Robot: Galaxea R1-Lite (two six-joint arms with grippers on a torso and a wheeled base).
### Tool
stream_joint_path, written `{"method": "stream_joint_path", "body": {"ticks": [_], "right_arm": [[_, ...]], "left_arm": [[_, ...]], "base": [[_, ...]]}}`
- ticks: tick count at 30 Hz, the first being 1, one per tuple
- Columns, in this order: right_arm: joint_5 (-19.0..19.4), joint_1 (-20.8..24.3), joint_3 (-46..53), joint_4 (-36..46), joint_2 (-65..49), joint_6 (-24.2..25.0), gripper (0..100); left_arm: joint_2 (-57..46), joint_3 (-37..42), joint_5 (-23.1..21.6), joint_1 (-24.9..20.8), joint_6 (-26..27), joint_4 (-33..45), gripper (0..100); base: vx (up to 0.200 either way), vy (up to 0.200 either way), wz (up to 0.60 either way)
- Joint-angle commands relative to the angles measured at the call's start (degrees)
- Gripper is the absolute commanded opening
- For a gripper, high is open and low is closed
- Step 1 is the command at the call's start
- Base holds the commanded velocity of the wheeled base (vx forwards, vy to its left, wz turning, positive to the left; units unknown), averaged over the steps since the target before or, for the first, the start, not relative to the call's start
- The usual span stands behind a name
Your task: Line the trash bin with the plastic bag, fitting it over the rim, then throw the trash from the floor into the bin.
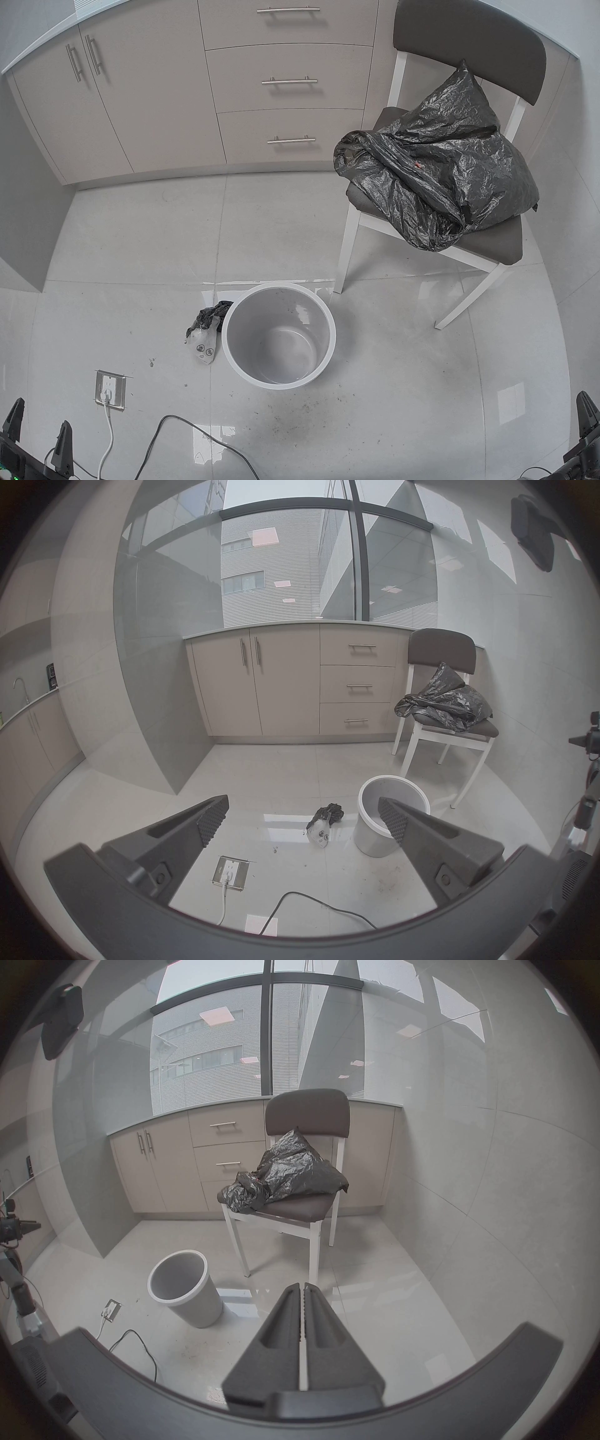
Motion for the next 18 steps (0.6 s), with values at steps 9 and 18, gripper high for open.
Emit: {"method": "stream_joint_path", "body": {"ticks": [9,18], "right_arm": [[0.29,8.26,-39.07,3.63,33.68,11.70,0],[-3.58,14.06,-46.80,-11.66,60.49,8.80,0]], "left_arm": [[0.92,0.75,-0.30,0.53,0.46,-0.01,100],[2.15,0.84,-0.65,-1.84,1.42,-0.01,100]], "base": [[0.000,0.000,0.00],[0.000,0.000,0.00]]}}
